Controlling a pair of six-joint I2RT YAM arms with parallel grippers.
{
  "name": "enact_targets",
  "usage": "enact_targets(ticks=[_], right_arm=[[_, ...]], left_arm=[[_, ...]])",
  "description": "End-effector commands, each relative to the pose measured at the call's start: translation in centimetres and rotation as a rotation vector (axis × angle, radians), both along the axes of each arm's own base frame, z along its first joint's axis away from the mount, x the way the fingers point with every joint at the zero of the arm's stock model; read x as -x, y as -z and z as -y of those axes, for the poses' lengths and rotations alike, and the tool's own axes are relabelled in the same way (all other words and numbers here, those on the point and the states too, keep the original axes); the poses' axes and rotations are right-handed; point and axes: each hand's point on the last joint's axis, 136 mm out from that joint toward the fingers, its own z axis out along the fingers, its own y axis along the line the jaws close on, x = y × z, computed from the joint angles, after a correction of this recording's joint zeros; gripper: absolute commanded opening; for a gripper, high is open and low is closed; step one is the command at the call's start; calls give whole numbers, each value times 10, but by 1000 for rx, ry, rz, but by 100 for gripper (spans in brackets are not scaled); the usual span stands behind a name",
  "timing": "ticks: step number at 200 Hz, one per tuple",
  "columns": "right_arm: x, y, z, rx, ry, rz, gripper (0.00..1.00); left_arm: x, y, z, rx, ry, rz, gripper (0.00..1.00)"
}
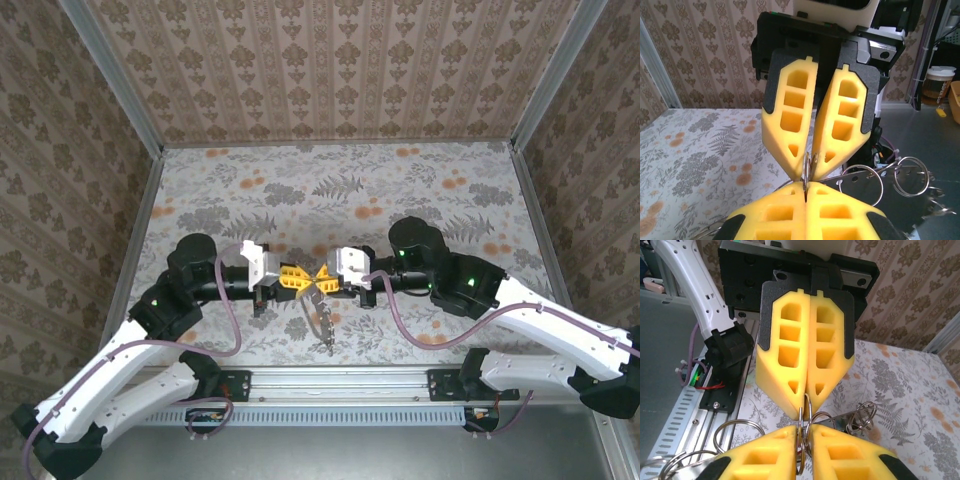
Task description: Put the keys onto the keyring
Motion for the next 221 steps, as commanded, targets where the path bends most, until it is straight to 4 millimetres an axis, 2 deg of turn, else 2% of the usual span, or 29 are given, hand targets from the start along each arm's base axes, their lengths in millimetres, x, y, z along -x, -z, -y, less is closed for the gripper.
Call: enact_targets(ticks=[1,13,42,59,71,133,221], right_arm=[[4,-3,-1,-24,-23,3,6],[1,-5,1,-26,-4,15,0],[-18,-8,8,-19,115,57,0],[-32,-2,11,24,184,73,0],[-38,3,11,55,206,75,0],[-35,16,1,113,170,72,0],[-28,15,-3,109,134,65,0]], left_arm=[[6,-26,0,100,33,62,0],[5,-24,0,95,32,55,0],[-6,-8,-1,-28,-40,29,0],[-13,2,-6,-110,-105,39,24],[-20,8,-9,-161,-160,60,29],[-28,16,-3,-264,-181,115,29],[-30,19,6,-294,-147,122,28]])
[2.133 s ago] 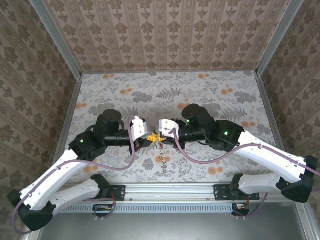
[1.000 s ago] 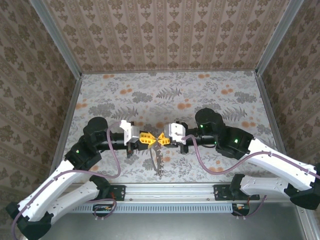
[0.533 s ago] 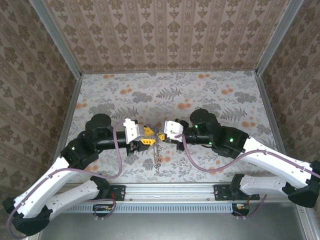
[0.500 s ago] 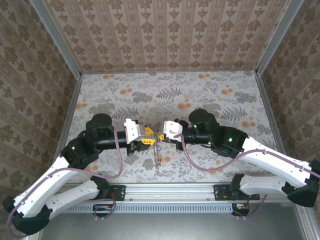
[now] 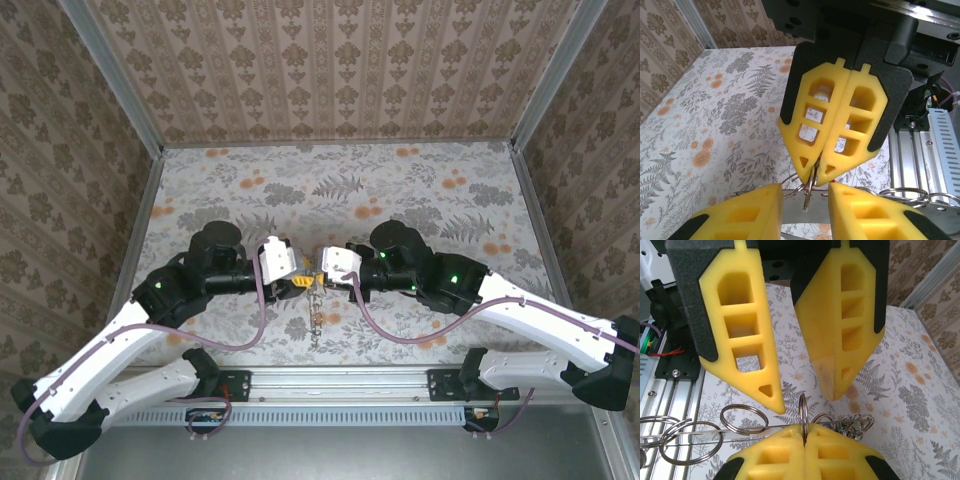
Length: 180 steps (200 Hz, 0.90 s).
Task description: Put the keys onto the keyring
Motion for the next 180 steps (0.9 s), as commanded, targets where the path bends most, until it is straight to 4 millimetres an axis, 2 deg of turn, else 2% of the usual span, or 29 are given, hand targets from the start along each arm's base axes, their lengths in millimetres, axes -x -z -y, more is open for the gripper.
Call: enact_targets(ticks=[1,54,71,105,123,131,159,180], right_arm=[[3,-25,-4,-47,-27,39,0],[7,-29,-2,-66,-35,42,0],[6,-27,-3,-60,-34,38,0],[9,-26,-2,-66,-48,34,0],[21,-29,-2,-100,-99,21,13],[26,-28,-2,-111,-122,11,16],[39,-23,-4,-114,-187,-18,14],[42,-22,-5,-116,-201,-34,13]], left_arm=[[3,-11,3,9,30,33,28],[3,-6,12,19,52,18,18],[5,-8,14,33,63,18,0],[9,-14,13,67,75,19,0],[15,-25,10,118,90,31,0],[18,-29,9,139,98,31,0],[29,-45,8,249,162,6,0],[34,-50,8,287,186,-7,0]])
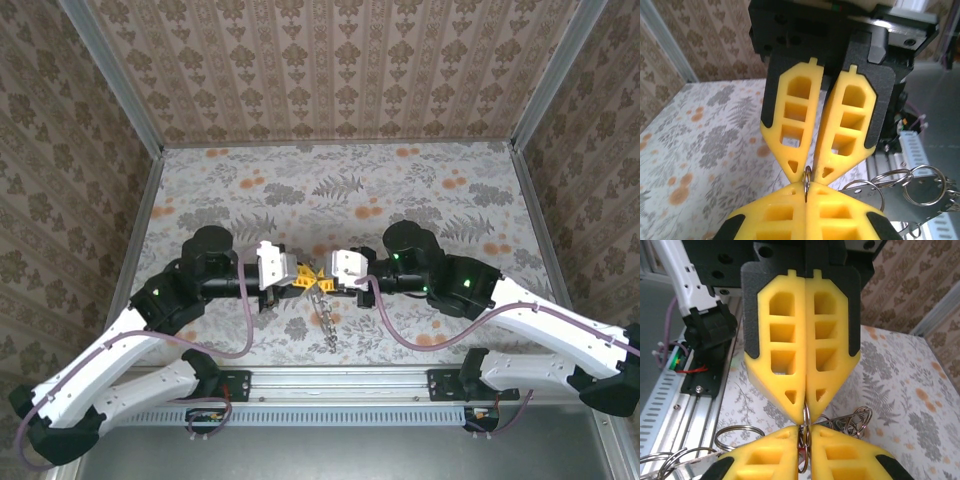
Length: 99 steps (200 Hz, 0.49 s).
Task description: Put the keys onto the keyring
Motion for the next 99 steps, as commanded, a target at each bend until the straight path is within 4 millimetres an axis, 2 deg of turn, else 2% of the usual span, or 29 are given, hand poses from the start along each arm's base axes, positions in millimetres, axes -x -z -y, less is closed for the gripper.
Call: enact_targets(ticks=[1,67,85,99], right_arm=[[19,0,-5,-22,-98,-31,13],[26,-13,3,-96,-111,-5,11],[26,-15,4,-106,-106,4,0],[21,-19,7,-108,-71,20,0]], left_arm=[[10,-32,3,145,66,11,0],[15,-51,0,294,92,-8,0],[12,-51,1,315,85,-14,0],[7,-44,2,273,54,-15,0]])
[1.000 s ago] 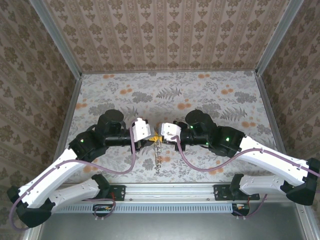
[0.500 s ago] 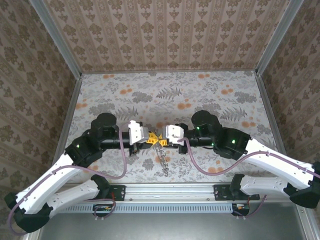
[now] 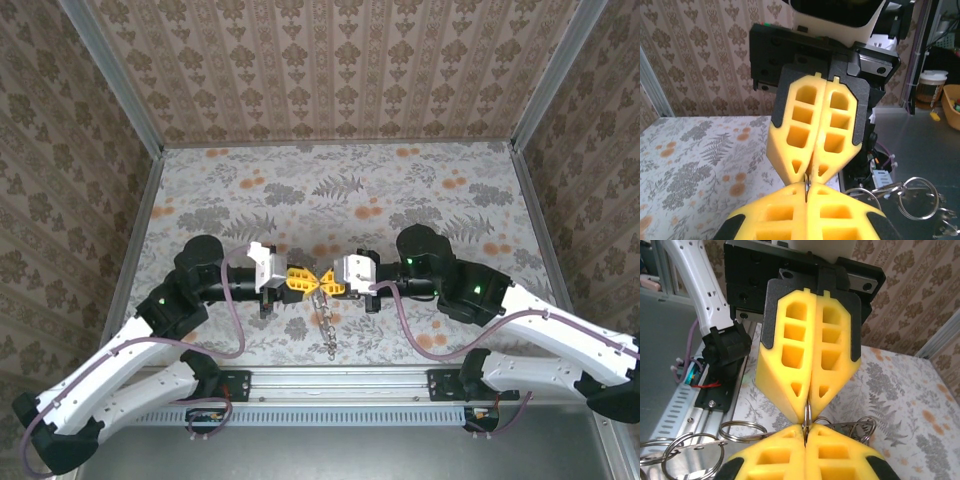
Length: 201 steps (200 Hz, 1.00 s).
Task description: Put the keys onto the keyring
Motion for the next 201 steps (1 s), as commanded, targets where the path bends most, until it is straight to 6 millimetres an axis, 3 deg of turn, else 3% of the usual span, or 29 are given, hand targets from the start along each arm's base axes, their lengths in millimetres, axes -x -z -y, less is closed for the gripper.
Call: enact_targets(ticks=[1,22,49,75,114,201], right_arm=[[5,-5,1,-25,-14,8,0],[-18,-4,6,10,113,29,0],[-41,8,9,95,223,42,0],[-50,16,6,131,255,34,0],[-50,16,1,133,241,34,0],[-49,16,-1,135,223,28,0]], left_arm=[[-7,-30,-1,91,-38,53,0],[-25,-10,-5,-57,-160,74,0],[-47,14,-14,-260,-300,120,26],[-59,23,-14,-335,-369,154,30],[-58,29,-7,-357,-347,163,30],[-32,30,-2,-333,-209,122,29]])
